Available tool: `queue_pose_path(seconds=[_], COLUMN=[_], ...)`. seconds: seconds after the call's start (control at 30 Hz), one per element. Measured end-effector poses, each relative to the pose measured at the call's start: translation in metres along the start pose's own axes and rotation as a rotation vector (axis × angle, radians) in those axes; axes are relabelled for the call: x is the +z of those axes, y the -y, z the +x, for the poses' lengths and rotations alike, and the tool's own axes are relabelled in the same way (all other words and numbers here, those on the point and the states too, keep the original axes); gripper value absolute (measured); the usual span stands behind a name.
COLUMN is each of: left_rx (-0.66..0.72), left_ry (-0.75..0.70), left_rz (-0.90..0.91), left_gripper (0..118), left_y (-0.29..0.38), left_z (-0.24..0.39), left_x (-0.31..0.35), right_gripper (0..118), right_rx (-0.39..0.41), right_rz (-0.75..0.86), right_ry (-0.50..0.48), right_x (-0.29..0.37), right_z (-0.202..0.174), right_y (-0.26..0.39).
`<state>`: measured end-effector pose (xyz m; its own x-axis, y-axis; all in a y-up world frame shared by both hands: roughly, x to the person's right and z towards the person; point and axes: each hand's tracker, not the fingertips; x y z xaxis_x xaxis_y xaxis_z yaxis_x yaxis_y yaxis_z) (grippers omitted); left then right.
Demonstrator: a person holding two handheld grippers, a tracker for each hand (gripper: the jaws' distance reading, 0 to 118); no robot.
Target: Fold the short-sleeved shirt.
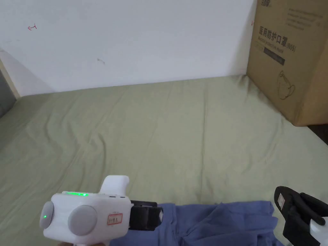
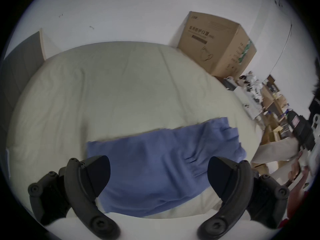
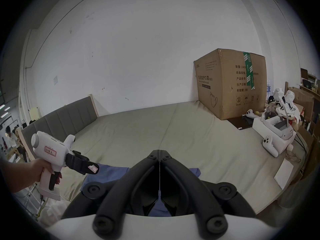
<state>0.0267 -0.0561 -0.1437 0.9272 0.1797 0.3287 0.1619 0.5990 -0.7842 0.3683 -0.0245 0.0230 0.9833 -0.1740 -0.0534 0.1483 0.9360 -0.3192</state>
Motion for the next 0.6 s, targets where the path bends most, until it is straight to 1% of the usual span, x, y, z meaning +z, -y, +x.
queue_pose_path(seconds=[0.03, 0.07, 0.1, 0.13, 0.17, 0.2, 0.33, 0.4, 0.43, 0.47, 0.5, 0.53, 0.6], left_rx=[-0.015, -0.032, -0.043, -0.051, -0.066, -0.086, -0.082, -0.100, -0.127, -0.173, -0.187, -0.170, -0.053], left_ry=[-0.031, -0.040, -0.039, -0.040, -0.047, -0.062, -0.007, 0.017, -0.003, -0.028, -0.031, -0.014, 0.159], left_rz=[0.011, 0.019, 0.008, -0.007, -0.036, -0.048, -0.105, -0.177, -0.184, -0.148, -0.132, -0.130, -0.111], left_gripper=[108, 93, 54, 12, 1, 2, 2, 1, 1, 1, 1, 1, 1], left_y=[0.003, 0.006, 0.008, 0.010, 0.011, 0.013, 0.018, 0.025, 0.027, 0.026, 0.023, 0.022, 0.013], left_z=[0.001, 0.002, 0.005, 0.009, 0.014, 0.020, 0.042, 0.055, 0.062, 0.069, 0.073, 0.073, 0.066], left_x=[-0.001, -0.004, -0.010, -0.018, -0.028, -0.036, -0.076, -0.105, -0.110, -0.108, -0.102, -0.098, -0.081], right_gripper=[3, 3, 3, 3, 3, 3, 3, 3, 3, 3, 3, 3, 3], right_rx=[-0.004, -0.007, -0.008, -0.008, -0.006, -0.004, 0.006, 0.015, 0.018, 0.019, 0.017, 0.013, 0.006], right_rz=[-0.002, -0.004, -0.005, -0.006, -0.007, -0.008, -0.013, -0.018, -0.022, -0.027, -0.031, -0.034, -0.037], right_ry=[-0.002, -0.005, -0.007, -0.009, -0.010, -0.013, -0.014, -0.010, -0.007, -0.004, -0.004, -0.006, -0.010], right_x=[-0.001, -0.001, -0.001, -0.001, -0.001, -0.002, -0.001, -0.002, -0.003, -0.004, -0.004, -0.004, -0.004], right_z=[0.000, -0.001, -0.001, -0.002, -0.002, -0.002, -0.002, -0.002, -0.002, -0.002, -0.002, -0.002, -0.002], right_y=[0.000, 0.001, 0.002, 0.002, 0.002, 0.002, 0.003, 0.003, 0.004, 0.004, 0.004, 0.005, 0.005])
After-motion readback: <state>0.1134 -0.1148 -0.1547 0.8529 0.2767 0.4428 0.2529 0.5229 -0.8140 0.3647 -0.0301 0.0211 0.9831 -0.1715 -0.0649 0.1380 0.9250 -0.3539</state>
